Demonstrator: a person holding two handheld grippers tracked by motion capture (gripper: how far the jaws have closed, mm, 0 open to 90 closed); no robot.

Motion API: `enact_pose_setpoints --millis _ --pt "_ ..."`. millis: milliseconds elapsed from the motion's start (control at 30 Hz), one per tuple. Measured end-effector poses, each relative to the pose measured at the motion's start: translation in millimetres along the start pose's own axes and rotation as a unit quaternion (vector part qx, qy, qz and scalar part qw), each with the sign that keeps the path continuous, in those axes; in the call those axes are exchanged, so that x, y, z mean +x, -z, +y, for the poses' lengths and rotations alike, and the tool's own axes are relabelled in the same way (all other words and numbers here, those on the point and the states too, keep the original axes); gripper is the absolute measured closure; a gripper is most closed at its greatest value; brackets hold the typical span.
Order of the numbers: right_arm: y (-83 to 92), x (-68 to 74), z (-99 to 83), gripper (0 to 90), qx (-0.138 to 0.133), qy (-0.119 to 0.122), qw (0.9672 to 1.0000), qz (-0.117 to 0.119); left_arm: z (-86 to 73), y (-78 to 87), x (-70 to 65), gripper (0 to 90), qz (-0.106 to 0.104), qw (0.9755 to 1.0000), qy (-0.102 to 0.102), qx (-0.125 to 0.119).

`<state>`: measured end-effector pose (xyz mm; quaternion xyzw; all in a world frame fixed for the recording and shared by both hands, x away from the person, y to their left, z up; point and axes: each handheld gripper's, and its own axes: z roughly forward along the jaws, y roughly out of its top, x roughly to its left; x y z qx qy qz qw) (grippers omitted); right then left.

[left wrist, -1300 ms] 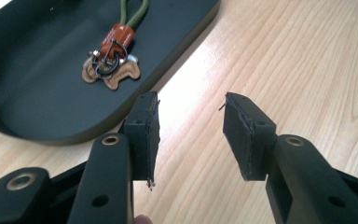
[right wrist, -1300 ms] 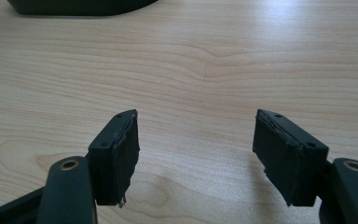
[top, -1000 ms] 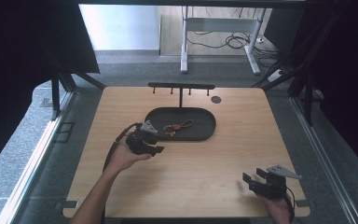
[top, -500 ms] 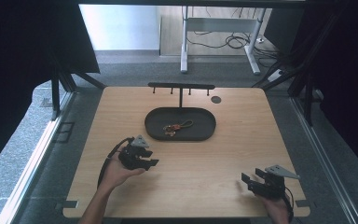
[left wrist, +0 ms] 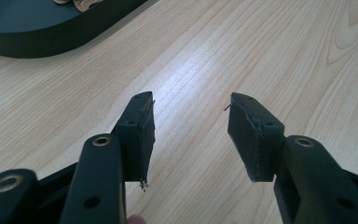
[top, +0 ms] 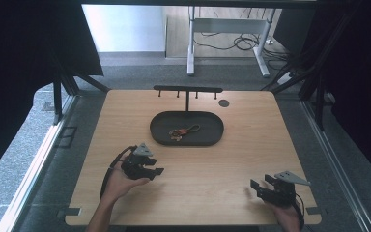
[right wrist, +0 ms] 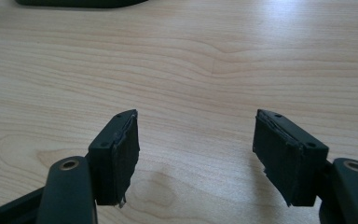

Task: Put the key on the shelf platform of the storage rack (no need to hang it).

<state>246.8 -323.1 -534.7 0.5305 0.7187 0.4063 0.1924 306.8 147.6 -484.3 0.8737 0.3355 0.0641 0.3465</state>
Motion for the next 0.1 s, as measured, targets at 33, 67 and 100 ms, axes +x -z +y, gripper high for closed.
enact_pose_setpoints --millis 33,67,100 --pt "0.0 0.0 0.0 31.8 0.0 0.0 1.0 0.0 0.0 0.0 0.0 50.9 0.0 1.0 0.0 0.0" --pt "-1.0 1.4 0.0 31.8 0.002 0.003 1.0 0.001 -0.9 2.0 -0.4 50.6 -0.001 1.0 0.001 -0.002" --pt "-1.3 1.7 0.1 31.8 0.003 0.004 1.0 0.001 -1.2 3.0 -0.4 50.4 0.0 1.0 0.002 -0.005"
